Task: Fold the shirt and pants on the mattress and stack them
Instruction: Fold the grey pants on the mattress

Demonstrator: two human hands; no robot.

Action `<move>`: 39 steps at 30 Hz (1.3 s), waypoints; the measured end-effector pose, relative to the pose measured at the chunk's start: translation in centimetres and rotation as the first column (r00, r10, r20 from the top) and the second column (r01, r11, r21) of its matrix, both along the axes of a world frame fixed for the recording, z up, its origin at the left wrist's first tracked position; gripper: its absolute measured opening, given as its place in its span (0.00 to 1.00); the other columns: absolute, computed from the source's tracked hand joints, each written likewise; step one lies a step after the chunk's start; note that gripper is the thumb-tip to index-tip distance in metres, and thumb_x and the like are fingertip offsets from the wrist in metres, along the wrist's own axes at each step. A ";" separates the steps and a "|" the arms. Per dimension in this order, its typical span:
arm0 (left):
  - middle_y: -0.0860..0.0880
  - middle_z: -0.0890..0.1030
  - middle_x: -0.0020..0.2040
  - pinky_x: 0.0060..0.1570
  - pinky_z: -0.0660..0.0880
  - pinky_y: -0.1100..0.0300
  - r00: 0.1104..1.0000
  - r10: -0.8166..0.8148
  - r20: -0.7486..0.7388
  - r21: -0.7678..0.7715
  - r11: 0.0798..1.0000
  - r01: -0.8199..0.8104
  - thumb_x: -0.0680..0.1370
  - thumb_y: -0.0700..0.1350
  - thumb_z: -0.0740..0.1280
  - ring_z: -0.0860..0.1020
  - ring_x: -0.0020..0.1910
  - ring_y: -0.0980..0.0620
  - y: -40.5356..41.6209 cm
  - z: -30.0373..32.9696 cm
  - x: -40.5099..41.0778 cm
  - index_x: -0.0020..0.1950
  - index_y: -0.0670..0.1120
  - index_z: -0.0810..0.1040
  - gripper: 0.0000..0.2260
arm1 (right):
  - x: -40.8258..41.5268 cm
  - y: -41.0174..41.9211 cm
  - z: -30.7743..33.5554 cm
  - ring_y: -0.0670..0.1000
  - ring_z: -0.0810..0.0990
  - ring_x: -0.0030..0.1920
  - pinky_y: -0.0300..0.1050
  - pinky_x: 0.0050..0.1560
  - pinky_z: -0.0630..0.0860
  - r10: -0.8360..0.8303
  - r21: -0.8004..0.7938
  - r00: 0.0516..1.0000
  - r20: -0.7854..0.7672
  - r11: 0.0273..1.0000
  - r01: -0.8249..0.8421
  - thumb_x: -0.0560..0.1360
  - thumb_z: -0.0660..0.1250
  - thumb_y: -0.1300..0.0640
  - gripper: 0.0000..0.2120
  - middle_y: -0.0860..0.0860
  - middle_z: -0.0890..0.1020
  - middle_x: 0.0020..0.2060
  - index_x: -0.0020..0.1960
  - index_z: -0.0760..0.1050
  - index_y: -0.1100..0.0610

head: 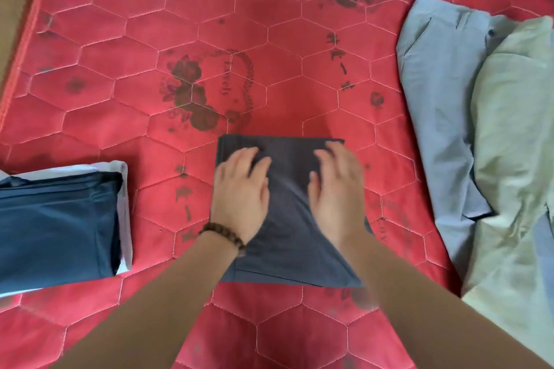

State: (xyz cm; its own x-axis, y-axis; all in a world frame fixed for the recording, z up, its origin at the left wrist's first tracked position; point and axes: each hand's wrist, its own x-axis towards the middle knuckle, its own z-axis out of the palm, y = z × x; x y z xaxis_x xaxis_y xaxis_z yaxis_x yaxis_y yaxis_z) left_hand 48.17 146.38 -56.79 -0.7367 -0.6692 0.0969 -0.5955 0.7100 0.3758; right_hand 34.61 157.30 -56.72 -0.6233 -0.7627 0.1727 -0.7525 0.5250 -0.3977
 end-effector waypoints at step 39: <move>0.41 0.56 0.78 0.72 0.48 0.34 0.971 -0.031 0.237 0.043 0.999 0.021 0.76 0.53 0.59 0.49 0.78 0.42 7.5 -3.8 5.6 0.74 0.55 0.65 0.25 | 3.7 10.6 -4.2 0.53 0.51 0.77 0.67 0.73 0.51 0.111 0.463 0.993 0.044 0.878 -0.119 0.79 0.49 0.41 0.27 0.53 0.54 0.78 0.77 0.53 0.46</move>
